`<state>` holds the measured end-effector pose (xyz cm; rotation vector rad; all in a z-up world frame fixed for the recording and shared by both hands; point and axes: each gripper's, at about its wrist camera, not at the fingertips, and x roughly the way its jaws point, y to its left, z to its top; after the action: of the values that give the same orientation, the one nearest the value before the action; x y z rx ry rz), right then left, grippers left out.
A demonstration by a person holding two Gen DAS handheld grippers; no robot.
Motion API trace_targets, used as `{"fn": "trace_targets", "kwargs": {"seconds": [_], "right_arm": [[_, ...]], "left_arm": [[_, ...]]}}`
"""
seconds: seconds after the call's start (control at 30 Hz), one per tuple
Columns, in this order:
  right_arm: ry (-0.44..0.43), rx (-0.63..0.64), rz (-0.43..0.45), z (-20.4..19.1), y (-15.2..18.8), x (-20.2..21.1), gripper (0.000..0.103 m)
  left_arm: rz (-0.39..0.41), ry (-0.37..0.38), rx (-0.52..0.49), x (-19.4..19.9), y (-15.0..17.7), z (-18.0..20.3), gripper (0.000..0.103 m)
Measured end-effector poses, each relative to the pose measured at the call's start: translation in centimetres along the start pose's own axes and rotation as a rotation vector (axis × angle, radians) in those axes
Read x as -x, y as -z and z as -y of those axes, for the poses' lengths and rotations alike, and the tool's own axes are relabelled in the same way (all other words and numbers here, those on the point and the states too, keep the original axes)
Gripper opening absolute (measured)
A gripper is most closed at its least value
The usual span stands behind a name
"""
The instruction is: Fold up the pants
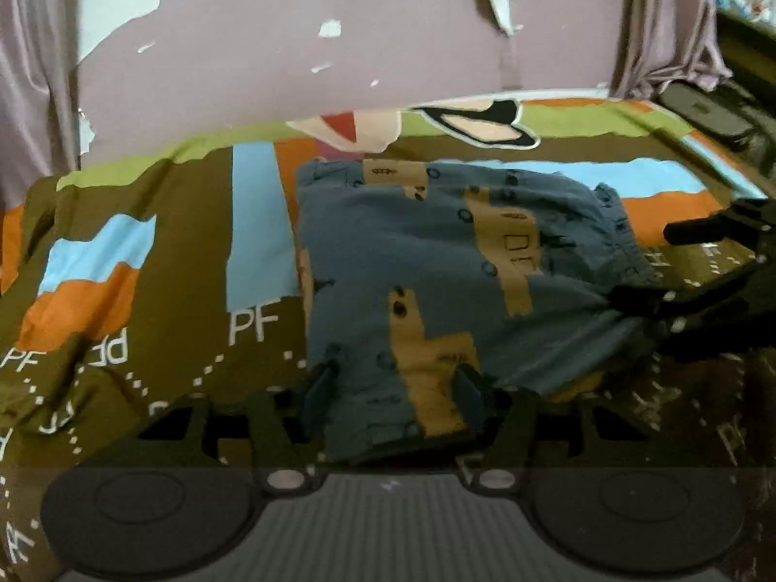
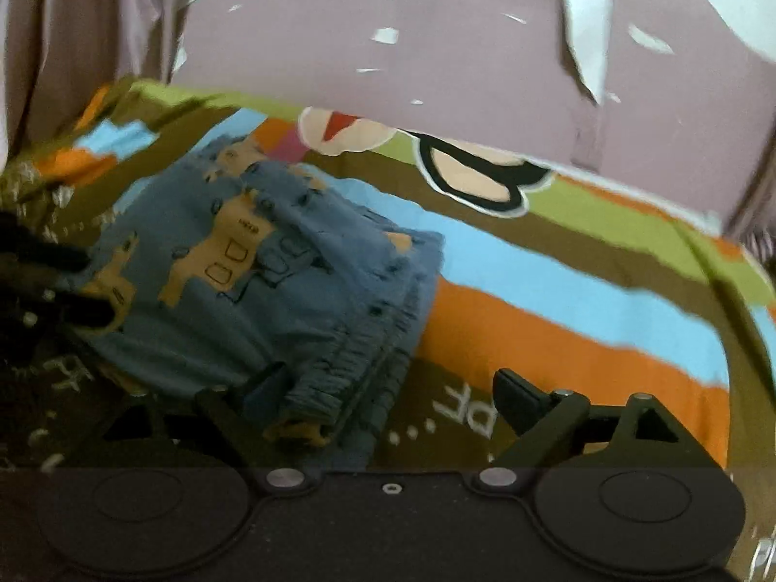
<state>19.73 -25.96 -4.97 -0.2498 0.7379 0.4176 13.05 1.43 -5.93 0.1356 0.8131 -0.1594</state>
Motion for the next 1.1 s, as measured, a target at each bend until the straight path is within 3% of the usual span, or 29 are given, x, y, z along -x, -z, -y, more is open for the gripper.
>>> {"fn": "trace_targets", "kwargs": {"seconds": [0.07, 0.17, 0.23, 0.3, 0.33, 0.37, 0.47, 0.53, 0.57, 0.6, 0.63, 0.7, 0.93, 1.1], "right_arm": [[0.004, -0.059, 0.031, 1.3, -0.6, 1.5, 0.094], [0.013, -0.133, 0.167, 2.0, -2.4, 2.3, 0.097], [-0.001, -0.130, 0.225, 1.4, -4.3, 0.3, 0.100], [0.038, -0.081, 0.181, 0.6, -5.0, -3.0, 0.098], [0.043, -0.078, 0.087, 0.8, -4.5, -5.1, 0.093], [-0.015, -0.127, 0.052, 1.5, -3.9, -5.9, 0.087], [-0.228, -0.399, 0.056, 5.4, -2.7, -5.9, 0.092], [-0.323, -0.406, 0.027, 6.4, -3.4, -7.1, 0.091], [-0.351, -0.389, 0.019, 6.7, -3.9, -7.6, 0.080], [-0.362, -0.385, 0.011, 7.0, -4.3, -7.7, 0.032], [-0.405, -0.411, -0.015, 7.4, -4.7, -8.1, 0.028], [-0.426, -0.417, -0.036, 7.7, -5.4, -7.6, 0.023], [-0.322, -0.092, 0.166, 4.3, -10.4, -0.9, 0.020], [-0.283, -0.007, 0.295, 5.1, -15.4, 1.6, 0.020]], "left_arm": [[-0.027, 0.022, 0.022, 0.9, 0.1, -0.7, 0.072], [0.050, 0.031, 0.054, 2.2, -0.5, -1.3, 0.089], [0.072, -0.016, 0.015, 1.4, -1.6, -0.7, 0.092], [0.027, -0.067, -0.041, -0.6, -2.2, 0.0, 0.091], [-0.045, -0.087, -0.058, -1.8, -2.2, -0.1, 0.091], [-0.079, -0.078, -0.035, -2.0, -2.0, -0.5, 0.090], [-0.037, 0.087, 0.161, -1.0, -1.3, -3.4, 0.089], [-0.050, 0.161, 0.275, -1.7, -1.0, -5.0, 0.076], [-0.057, 0.178, 0.309, -2.2, -0.9, -5.6, 0.064], [-0.045, 0.176, 0.308, -2.0, -0.9, -5.8, 0.040], [-0.055, 0.210, 0.299, -2.0, -1.2, -5.9, 0.031], [-0.049, 0.208, 0.306, -1.1, -1.7, -5.6, 0.017], [0.087, 0.159, 0.159, 2.9, -3.8, -2.8, 0.015], [0.259, 0.089, 0.069, 5.5, -7.0, -2.1, 0.015]]}}
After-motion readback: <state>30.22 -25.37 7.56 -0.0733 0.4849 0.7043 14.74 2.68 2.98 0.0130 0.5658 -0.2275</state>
